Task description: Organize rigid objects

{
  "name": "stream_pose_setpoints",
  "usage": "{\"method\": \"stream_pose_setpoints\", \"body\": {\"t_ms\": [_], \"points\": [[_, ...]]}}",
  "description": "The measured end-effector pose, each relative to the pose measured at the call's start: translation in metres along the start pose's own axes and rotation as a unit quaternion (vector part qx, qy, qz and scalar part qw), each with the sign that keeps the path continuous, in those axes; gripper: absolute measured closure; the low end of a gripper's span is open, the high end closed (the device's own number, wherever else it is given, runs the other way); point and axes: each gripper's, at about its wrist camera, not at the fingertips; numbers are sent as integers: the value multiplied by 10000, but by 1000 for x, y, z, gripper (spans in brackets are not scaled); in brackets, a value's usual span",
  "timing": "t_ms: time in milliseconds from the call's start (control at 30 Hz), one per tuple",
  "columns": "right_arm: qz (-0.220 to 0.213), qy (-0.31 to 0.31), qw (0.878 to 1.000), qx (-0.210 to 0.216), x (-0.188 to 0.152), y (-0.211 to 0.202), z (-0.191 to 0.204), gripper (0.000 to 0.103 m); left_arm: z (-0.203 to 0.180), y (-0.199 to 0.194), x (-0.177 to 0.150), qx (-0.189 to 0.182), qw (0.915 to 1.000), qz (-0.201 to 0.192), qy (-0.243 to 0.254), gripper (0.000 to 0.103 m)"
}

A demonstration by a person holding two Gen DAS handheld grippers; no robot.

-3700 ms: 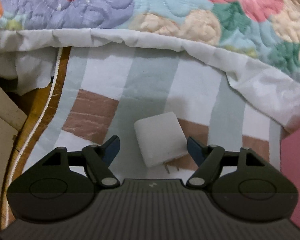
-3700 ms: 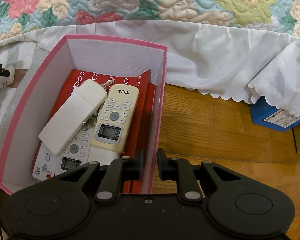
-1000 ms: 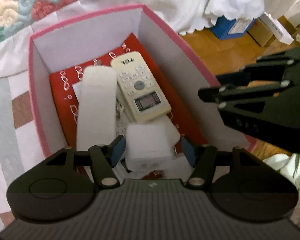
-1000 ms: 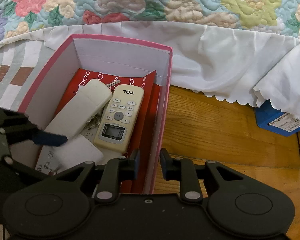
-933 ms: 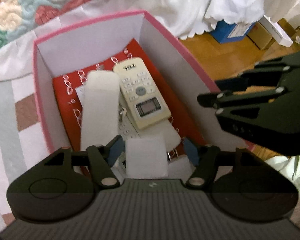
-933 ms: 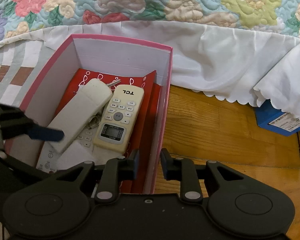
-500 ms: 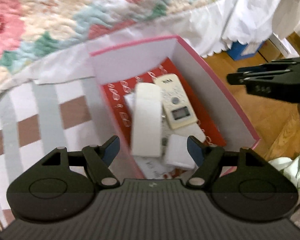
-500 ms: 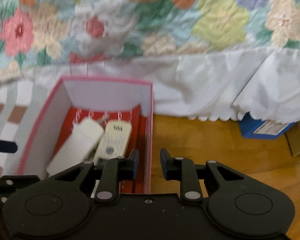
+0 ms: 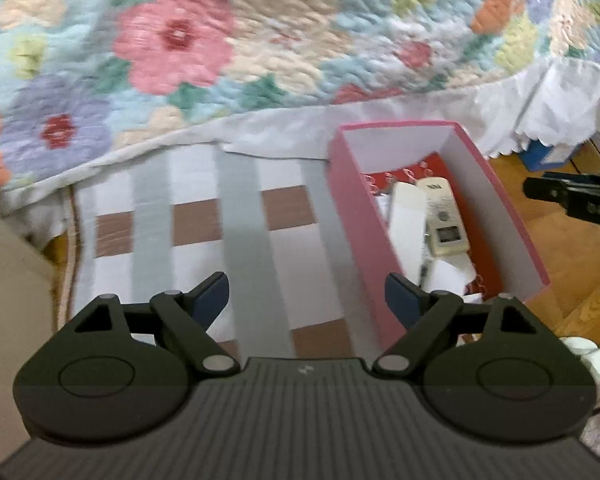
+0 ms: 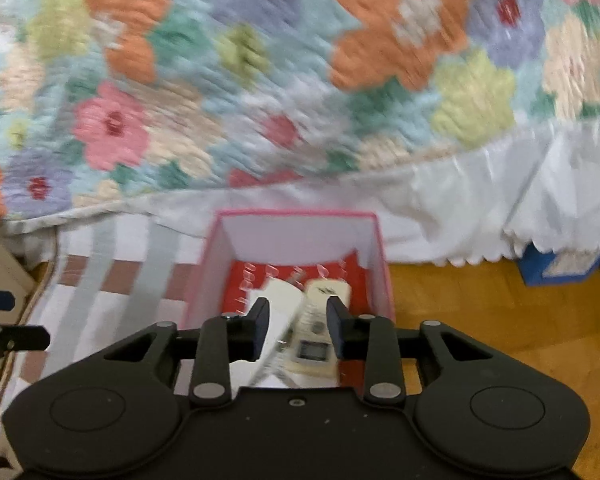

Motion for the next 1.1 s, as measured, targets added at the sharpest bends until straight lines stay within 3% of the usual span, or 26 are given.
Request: {"method": "stream_pose_setpoints", "body": {"t_ms": [200, 333, 533, 600, 633, 733, 900, 1100], "points": [[-15, -99, 9984, 548, -2, -27, 24, 61, -4, -30, -12, 272, 9996, 13, -24, 7], [74, -134, 9958, 899, -11, -41, 31, 54, -3, -37, -14, 63, 9997, 134, -175, 4], [-21, -338, 9959, 834, -21, -58, 43, 31, 7, -19, -20, 421, 9958, 454, -669, 4], [-78, -208, 9977, 641, -24, -62, 46, 2, 9, -9, -22, 514, 9934, 654, -794, 4], [-198, -177, 9985, 470, -26, -65, 48, 0, 9, -5, -23, 546, 9926, 709, -817, 4], [-514, -316, 9973, 409, -30, -73, 52, 0, 7, 1, -28, 654, 9910, 823, -830, 4], [74, -308, 9980, 549, -27, -69, 56, 0, 2, 4, -31, 975, 9878, 1017, -669, 4], [483, -385, 9975, 342, -30, -59, 58, 0, 3, 1, -30, 968, 9886, 931, -680, 4]]}}
Point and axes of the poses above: each gripper's, at about its wrist camera, not at the fingertips, and y roughly the way its jaws point, z to its left, x to its top, and after that the axes turned 5 degrees about -x, right-handed
